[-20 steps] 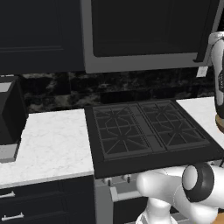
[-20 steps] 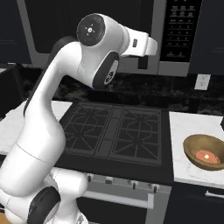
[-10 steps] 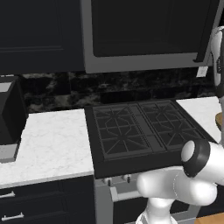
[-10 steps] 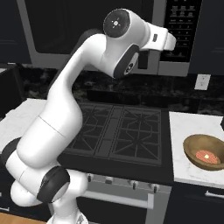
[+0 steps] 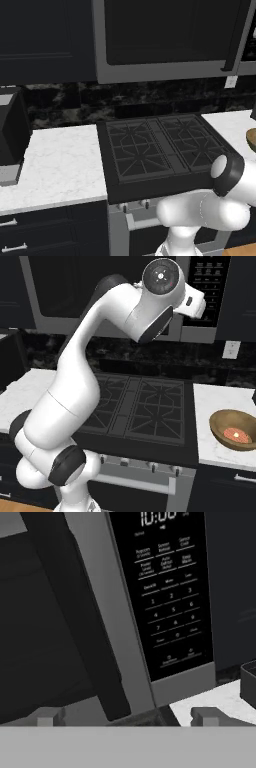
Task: Open the microwave, place the bowl with waffle inside the microwave, then close the microwave door and turn it on.
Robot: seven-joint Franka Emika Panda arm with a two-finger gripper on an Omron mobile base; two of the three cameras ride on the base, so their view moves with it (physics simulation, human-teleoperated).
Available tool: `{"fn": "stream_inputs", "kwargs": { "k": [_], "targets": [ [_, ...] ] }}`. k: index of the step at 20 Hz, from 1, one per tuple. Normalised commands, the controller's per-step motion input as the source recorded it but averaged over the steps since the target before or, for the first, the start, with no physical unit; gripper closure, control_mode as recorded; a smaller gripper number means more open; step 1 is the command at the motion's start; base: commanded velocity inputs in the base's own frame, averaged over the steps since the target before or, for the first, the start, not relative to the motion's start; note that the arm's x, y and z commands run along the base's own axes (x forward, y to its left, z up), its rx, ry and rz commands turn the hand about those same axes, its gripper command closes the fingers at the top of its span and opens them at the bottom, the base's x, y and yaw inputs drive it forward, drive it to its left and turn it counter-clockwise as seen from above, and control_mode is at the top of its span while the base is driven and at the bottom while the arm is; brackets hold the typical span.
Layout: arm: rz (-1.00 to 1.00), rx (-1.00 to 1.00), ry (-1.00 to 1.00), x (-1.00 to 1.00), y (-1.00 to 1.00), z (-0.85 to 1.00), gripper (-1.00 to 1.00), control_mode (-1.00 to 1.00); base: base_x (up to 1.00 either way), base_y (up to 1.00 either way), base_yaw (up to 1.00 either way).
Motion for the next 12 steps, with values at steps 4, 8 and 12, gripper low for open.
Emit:
{"fn": "stream_inputs", "kwargs": {
  "k": [4,8,12],
  "targets": [
    [0.02,-0.01,0.01,0.38,0.1,0.0,-1.0,-1.0,0.0,0.0,0.0],
    [0.0,-0.05,0.0,0.48,0.1,-0.04,-1.0,-1.0,0.0,0.0,0.0],
    [0.0,-0.01,0.0,0.36,0.13,-0.04,-1.0,-1.0,0.0,0.0,0.0]
  ]
}}
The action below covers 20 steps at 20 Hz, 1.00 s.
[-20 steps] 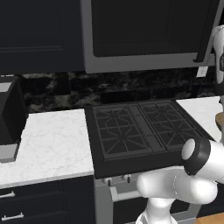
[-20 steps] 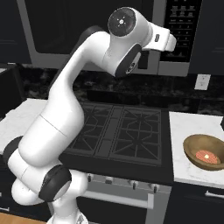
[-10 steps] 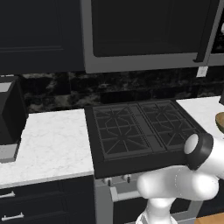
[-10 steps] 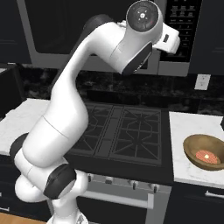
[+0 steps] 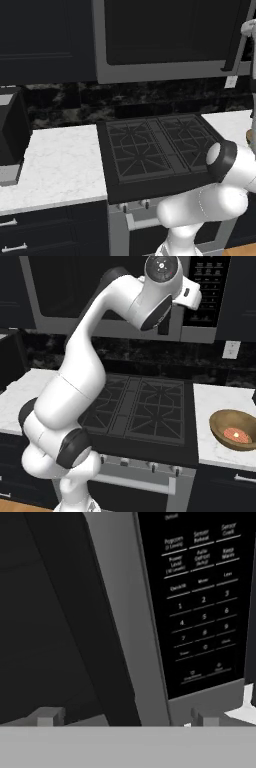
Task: Open the microwave, place the bowl with waffle inside the microwave, then close the microwave door and turn it on.
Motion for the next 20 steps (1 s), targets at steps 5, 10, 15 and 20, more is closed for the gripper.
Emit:
{"fn": "stream_inputs", "kwargs": {
  "k": [5,10,15,20],
  "targets": [
    [0.01,0.0,0.0,0.32,0.19,0.0,-1.0,-1.0,0.0,0.0,0.0],
    [0.03,0.0,0.0,0.32,0.13,0.0,-1.0,-1.0,0.0,0.0,0.0],
    [0.02,0.0,0.0,0.5,0.01,0.0,-1.0,-1.0,0.0,0.0,0.0],
    [0.05,0.0,0.0,0.56,-0.23,0.0,-1.0,-1.0,0.0,0.0,0.0]
  ]
}}
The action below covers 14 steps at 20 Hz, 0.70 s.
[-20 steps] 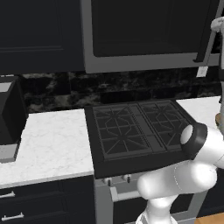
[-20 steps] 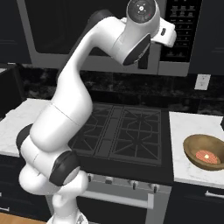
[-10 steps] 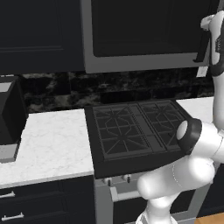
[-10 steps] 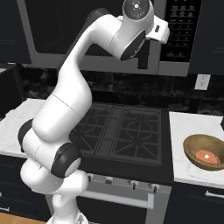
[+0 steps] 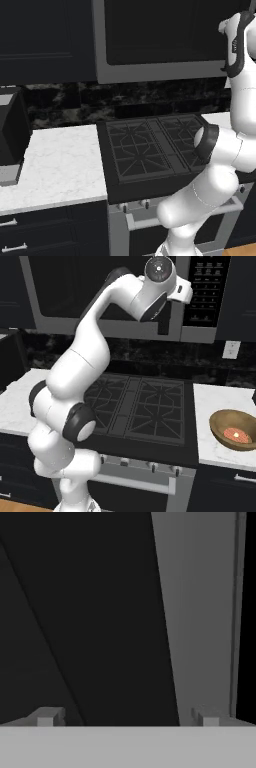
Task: Open the microwave, place the bowl with waffle inside the microwave, then close the microwave door and turn it on.
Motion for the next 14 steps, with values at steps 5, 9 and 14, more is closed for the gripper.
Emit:
{"fn": "stream_inputs", "kwargs": {
  "k": [5,9,14],
  "targets": [
    [0.05,0.0,0.0,0.41,-0.18,-0.01,-1.0,-1.0,0.0,0.0,0.0],
    [0.04,-0.03,-0.02,0.25,0.0,-0.04,-1.0,-1.0,0.0,0.0,0.0],
    [0.02,0.0,-0.07,0.05,0.12,-0.01,-1.0,-1.0,0.0,0.0,0.0]
  ]
}}
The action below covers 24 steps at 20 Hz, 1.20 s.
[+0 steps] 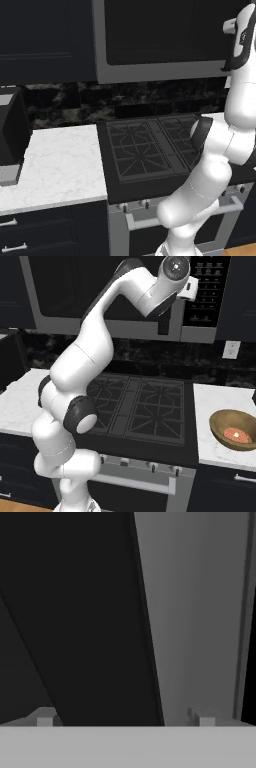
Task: Open the microwave, place the bowl with waffle inside the microwave, then close the microwave door and turn it on.
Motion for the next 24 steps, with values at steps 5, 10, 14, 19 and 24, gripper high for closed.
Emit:
{"fn": "stream_inputs", "kwargs": {
  "k": [5,10,14,19,24],
  "targets": [
    [-0.02,0.0,-0.12,0.0,0.38,-0.04,1.0,-1.0,0.0,0.0,0.0],
    [-0.14,0.0,-0.11,0.0,0.52,-0.03,1.0,-1.0,0.0,0.0,0.0],
    [-0.15,0.0,-0.13,-0.02,0.29,-0.01,1.0,-1.0,0.0,0.0,0.0],
    [-0.25,-0.16,-0.08,-0.18,0.05,-0.34,1.0,-1.0,0.0,0.0,0.0],
    [-0.2,-0.3,0.0,-0.14,0.0,-0.29,1.0,-1.0,0.0,0.0,0.0]
  ]
}}
